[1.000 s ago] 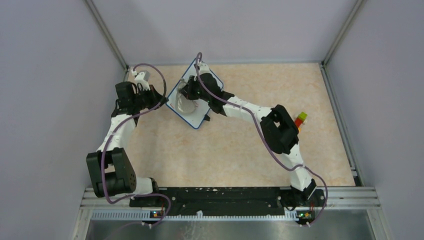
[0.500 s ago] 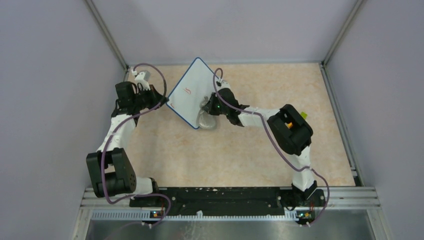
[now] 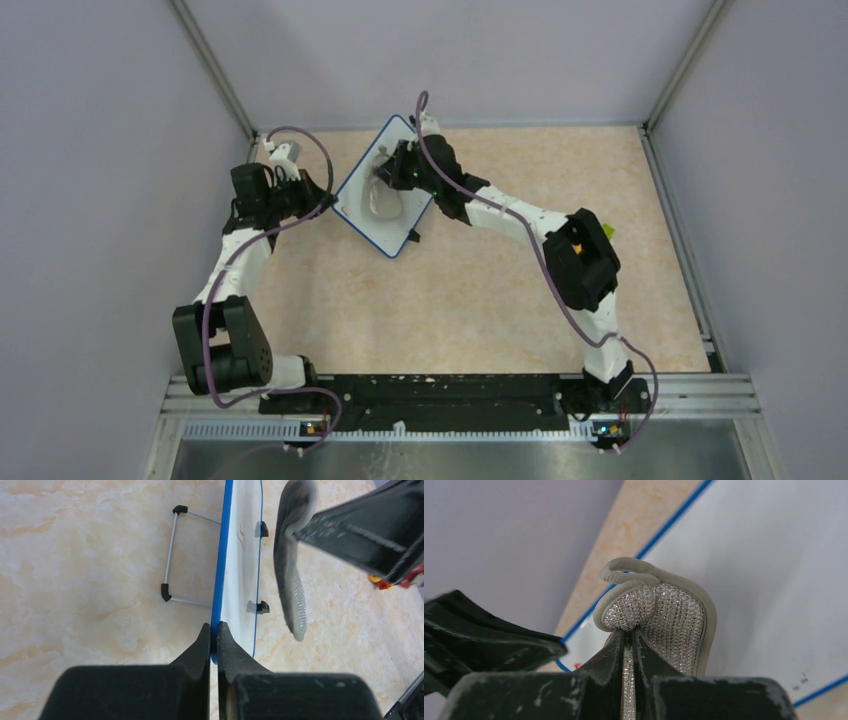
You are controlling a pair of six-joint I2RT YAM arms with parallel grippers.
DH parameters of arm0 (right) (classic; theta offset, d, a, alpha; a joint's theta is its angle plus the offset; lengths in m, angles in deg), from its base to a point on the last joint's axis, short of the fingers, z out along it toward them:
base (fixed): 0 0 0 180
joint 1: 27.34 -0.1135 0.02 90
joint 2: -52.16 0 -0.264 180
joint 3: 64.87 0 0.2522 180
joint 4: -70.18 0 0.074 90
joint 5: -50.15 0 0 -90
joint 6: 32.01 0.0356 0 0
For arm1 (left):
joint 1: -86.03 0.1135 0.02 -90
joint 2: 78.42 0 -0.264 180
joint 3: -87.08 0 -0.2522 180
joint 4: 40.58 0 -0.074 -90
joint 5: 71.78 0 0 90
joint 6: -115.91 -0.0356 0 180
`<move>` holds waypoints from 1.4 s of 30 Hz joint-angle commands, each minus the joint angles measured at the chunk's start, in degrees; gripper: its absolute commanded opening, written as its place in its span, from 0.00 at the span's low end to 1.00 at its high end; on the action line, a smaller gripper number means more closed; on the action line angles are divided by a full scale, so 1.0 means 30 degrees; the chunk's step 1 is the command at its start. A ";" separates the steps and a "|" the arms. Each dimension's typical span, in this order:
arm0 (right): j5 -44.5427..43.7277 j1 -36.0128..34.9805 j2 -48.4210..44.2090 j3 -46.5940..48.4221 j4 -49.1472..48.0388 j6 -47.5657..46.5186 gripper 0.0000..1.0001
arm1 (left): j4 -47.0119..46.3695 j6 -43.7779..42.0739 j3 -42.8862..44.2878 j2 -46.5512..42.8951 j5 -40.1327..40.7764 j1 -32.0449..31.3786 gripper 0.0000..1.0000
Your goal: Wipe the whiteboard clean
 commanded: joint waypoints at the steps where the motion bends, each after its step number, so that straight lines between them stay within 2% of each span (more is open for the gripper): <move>1: 0.0326 -0.0430 0.1360 0.2919 -0.0489 0.0092 0.00 | 0.0599 -0.0324 0.0203 -0.0122 0.0072 -0.0206 0.00; 6: 0.0371 -0.0465 0.2995 0.4810 0.0083 0.0717 0.00 | 0.0599 -0.0332 0.0199 -0.0136 0.0065 -0.0206 0.00; 12: 0.0248 -0.0444 0.3657 0.4175 0.0028 0.1082 0.00 | 0.0599 -0.0315 0.0197 -0.0120 0.0086 -0.0206 0.00; 15: 0.0078 -0.0166 0.3301 0.2474 -0.0151 0.1293 0.00 | 0.0626 -0.0354 0.0188 -0.0131 0.0093 -0.0206 0.00; 23: 0.0018 0.1153 0.1200 -0.4476 -0.1696 0.1603 0.00 | 0.0628 -0.0359 0.0212 -0.0213 0.0066 -0.0206 0.00; 27: 0.0150 0.1725 0.0411 -0.6164 -0.1589 0.1355 0.00 | 0.0628 -0.0341 0.0226 -0.0204 0.0072 -0.0206 0.00; 31: -0.0386 0.1448 -0.0919 -0.5569 -0.0624 -0.0454 0.00 | 0.0628 -0.0342 0.0210 -0.0199 0.0043 -0.0210 0.00; 35: -0.0452 0.0189 -0.1927 -0.3898 0.0109 -0.2623 0.00 | 0.0628 -0.0325 0.0210 -0.0170 0.0014 -0.0206 0.00; 42: 0.0434 -0.2019 -0.0638 0.0175 0.0714 -0.3392 0.00 | 0.0628 -0.0320 0.0210 -0.0143 -0.0023 -0.0192 0.00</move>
